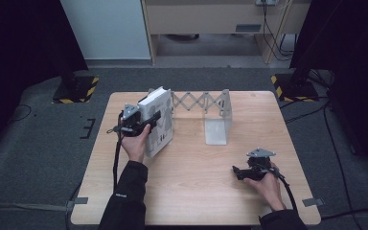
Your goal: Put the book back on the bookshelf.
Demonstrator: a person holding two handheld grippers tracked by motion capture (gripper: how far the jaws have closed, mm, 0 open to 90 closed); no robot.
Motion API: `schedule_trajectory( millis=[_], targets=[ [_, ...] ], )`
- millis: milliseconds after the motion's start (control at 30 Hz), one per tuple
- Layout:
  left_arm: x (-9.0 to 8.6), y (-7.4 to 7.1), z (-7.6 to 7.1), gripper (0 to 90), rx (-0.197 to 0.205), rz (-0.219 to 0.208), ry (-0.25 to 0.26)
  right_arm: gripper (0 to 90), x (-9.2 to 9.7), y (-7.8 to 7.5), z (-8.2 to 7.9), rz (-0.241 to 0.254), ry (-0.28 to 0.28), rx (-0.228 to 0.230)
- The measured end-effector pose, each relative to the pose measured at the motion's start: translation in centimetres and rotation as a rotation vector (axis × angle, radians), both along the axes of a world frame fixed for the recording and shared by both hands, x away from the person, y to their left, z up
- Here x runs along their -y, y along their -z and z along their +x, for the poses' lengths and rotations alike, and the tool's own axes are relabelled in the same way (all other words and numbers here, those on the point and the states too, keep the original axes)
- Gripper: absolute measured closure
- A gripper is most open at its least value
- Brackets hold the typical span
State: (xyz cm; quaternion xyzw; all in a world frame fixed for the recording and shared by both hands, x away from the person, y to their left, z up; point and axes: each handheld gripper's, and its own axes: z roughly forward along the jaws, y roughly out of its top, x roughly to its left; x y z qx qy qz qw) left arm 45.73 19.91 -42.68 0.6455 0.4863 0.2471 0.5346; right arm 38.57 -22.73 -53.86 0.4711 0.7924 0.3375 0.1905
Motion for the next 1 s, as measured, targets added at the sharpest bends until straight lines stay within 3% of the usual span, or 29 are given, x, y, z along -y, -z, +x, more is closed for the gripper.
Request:
schedule_trajectory(
  millis=[167,433,733,833,1000],
  targets=[
    [-0.1,0.1,-0.4,51.3,0.004,0.014,0.011,6.9,0.0,0.0,0.0,0.001,0.001,-0.001],
    [0.0,1.3,-3.1,50.4,0.032,0.053,0.012,7.0,0.0,0.0,0.0,0.0,0.0,0.001],
    [-0.4,3.3,-5.6,49.9,0.091,0.017,-0.019,6.9,0.0,0.0,0.0,0.0,-0.001,0.002],
    [0.0,3.4,-5.9,49.4,0.106,0.021,-0.024,6.8,0.0,0.0,0.0,-0.001,-0.002,0.003],
    [0.1,4.6,-6.1,47.9,0.143,-0.026,-0.044,6.7,0.0,0.0,0.0,-0.003,-0.002,0.005]
  ],
)
